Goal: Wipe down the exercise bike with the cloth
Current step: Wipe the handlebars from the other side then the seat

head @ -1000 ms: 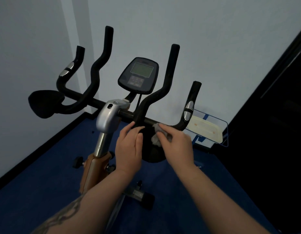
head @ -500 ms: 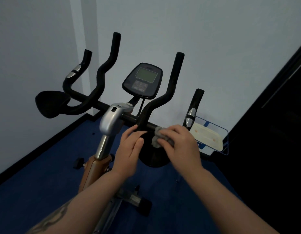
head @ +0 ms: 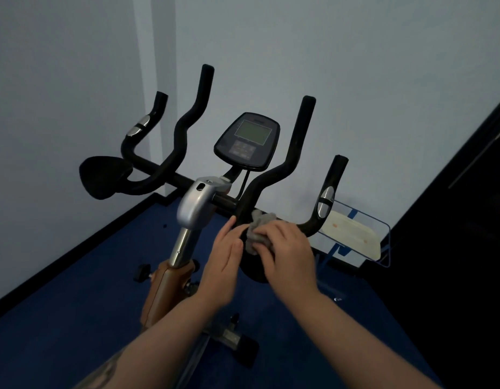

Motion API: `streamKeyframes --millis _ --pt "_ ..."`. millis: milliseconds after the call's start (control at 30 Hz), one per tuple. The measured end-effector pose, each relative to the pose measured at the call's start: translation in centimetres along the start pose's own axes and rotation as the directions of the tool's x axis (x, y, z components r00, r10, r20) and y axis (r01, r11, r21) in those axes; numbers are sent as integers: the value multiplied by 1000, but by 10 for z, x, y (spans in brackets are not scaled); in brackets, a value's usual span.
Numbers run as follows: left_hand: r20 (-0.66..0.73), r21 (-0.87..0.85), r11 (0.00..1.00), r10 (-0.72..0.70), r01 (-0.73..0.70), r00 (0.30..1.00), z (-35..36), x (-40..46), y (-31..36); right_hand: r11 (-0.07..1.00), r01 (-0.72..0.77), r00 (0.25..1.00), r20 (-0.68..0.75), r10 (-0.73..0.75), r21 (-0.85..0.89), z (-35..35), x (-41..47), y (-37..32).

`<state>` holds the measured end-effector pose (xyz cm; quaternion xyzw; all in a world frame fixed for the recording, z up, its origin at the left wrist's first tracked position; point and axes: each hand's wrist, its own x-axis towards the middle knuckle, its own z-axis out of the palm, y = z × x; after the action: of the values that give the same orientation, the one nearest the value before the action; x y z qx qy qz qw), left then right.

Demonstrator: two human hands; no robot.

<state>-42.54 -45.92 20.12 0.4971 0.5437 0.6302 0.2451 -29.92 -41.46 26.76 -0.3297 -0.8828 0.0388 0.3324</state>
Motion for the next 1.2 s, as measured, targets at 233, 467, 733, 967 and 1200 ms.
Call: streamKeyframes --millis 233,467,733,967,1200 --pt "15 20 1000 -11 11 1000 -2 -2 -1 953 292 944 182 -275 -78 -24 -2 19" --pt "36 -48 999 -25 26 999 0 -6 2 999 31 997 77 -33 21 0 -13 -10" --pt "42 0 1000 -23 23 999 1 -5 2 1000 10 996 94 -10 2 -9 12 -4" --pt "86 178 984 1 -16 996 -9 -1 -2 952 305 869 411 -275 -7 -29 -25 9" --pt "-73 415 909 81 -44 994 -2 19 26 967 217 930 329 -163 -134 -38 24 17"
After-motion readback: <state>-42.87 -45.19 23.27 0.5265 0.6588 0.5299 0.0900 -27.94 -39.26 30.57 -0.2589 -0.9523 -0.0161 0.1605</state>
